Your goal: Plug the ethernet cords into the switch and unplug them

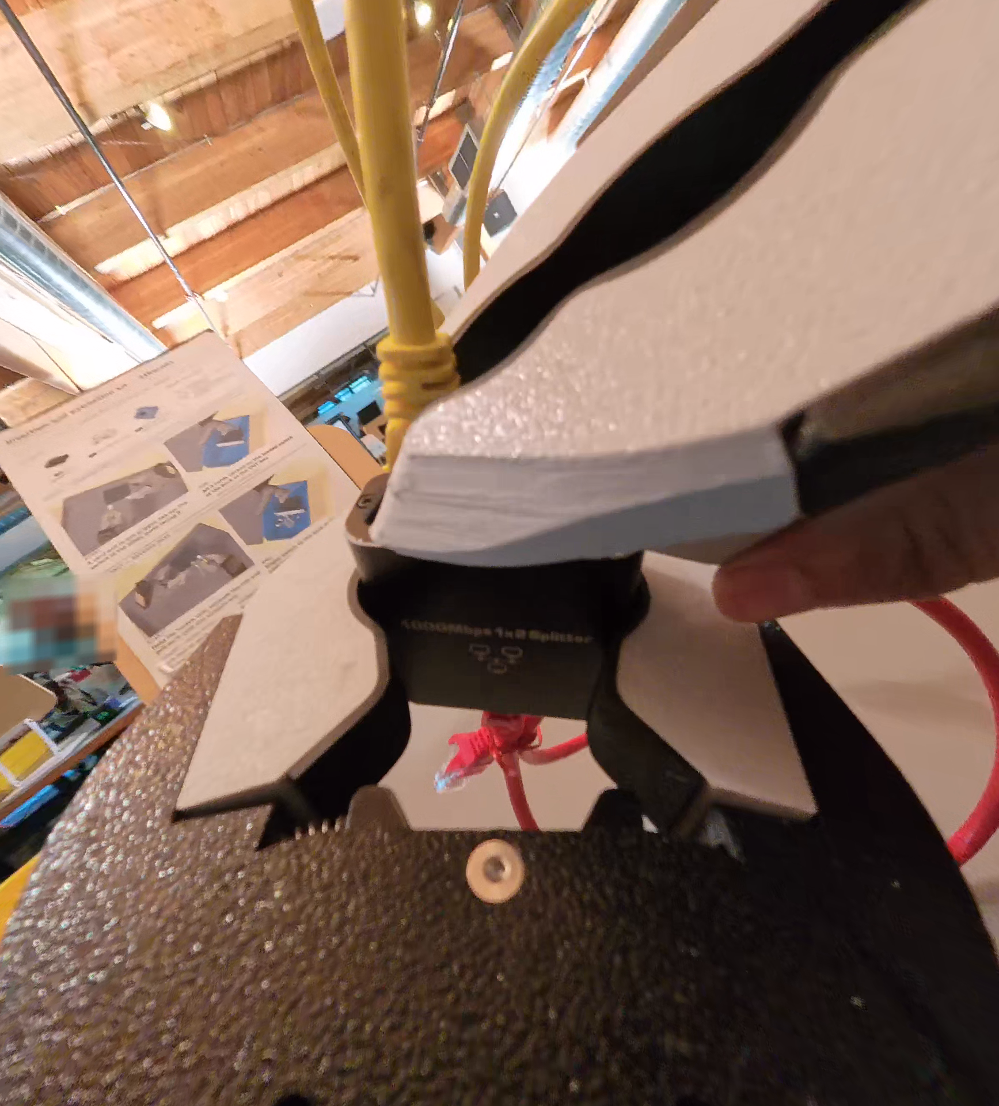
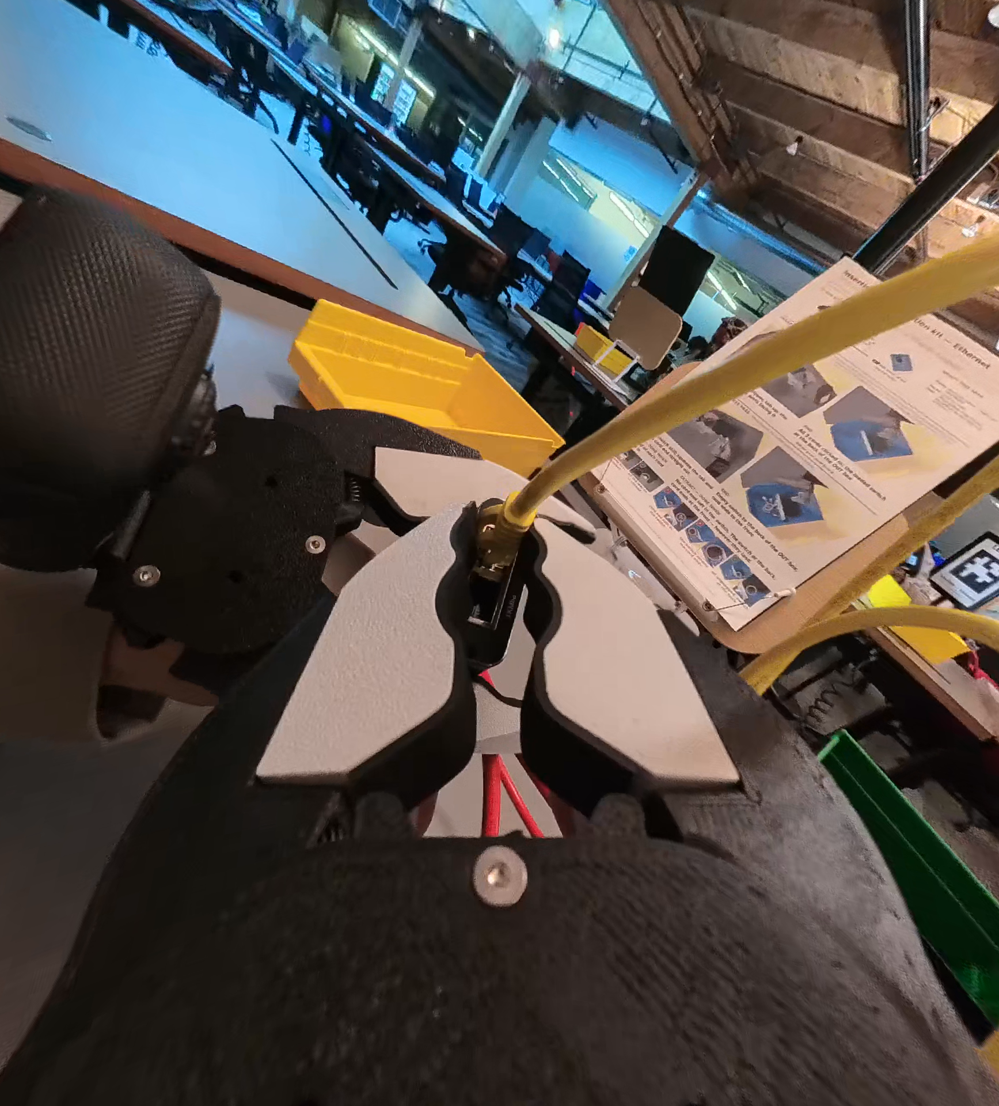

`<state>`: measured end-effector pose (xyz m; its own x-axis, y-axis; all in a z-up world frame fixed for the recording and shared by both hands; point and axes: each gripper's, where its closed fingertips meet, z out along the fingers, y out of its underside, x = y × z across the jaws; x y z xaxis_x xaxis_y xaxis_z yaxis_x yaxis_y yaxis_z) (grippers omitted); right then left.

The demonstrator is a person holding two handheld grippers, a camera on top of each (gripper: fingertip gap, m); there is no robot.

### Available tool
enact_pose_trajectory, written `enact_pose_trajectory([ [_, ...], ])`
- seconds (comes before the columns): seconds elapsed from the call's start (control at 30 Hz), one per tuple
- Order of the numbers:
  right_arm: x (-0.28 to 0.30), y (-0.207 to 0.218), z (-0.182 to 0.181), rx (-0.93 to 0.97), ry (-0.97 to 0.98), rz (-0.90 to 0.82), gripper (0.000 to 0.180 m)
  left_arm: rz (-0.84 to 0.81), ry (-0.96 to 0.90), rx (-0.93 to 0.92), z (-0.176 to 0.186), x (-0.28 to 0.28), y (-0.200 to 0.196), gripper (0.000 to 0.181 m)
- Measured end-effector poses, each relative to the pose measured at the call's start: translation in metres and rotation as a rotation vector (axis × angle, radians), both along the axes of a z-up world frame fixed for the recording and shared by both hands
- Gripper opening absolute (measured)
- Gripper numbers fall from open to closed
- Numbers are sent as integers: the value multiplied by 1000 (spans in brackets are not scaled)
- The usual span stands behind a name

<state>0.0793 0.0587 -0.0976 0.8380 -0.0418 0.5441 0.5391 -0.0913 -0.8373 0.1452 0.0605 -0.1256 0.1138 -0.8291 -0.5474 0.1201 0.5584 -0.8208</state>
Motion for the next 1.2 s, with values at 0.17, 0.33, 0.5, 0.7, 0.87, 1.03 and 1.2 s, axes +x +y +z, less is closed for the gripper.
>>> enact_pose_trajectory([
  [0.17,-2,8,-1,-14,30,11,17,-24,23,-41,-3,-3,5,75],
  [0.33,-1,19,-11,-79,-8,-36,16,-21,41,-76,-13,-4,16,75],
  [0.5,-4,28,-21,-182,-197,-107,17,-93,2,-199,-19,-4,18,75],
  [0.7,-4,34,-26,-257,-276,-110,17,-137,-18,-246,-22,-4,20,75],
  [0.87,-7,40,-27,-285,-305,-133,17,-143,-29,-282,-22,-7,25,75],
  [1.03,-9,44,-31,-300,-305,-167,18,-147,-20,-295,-26,-8,28,75],
  [1.2,-11,41,-28,-264,-250,-155,18,-111,-41,-243,-23,-10,30,74],
])
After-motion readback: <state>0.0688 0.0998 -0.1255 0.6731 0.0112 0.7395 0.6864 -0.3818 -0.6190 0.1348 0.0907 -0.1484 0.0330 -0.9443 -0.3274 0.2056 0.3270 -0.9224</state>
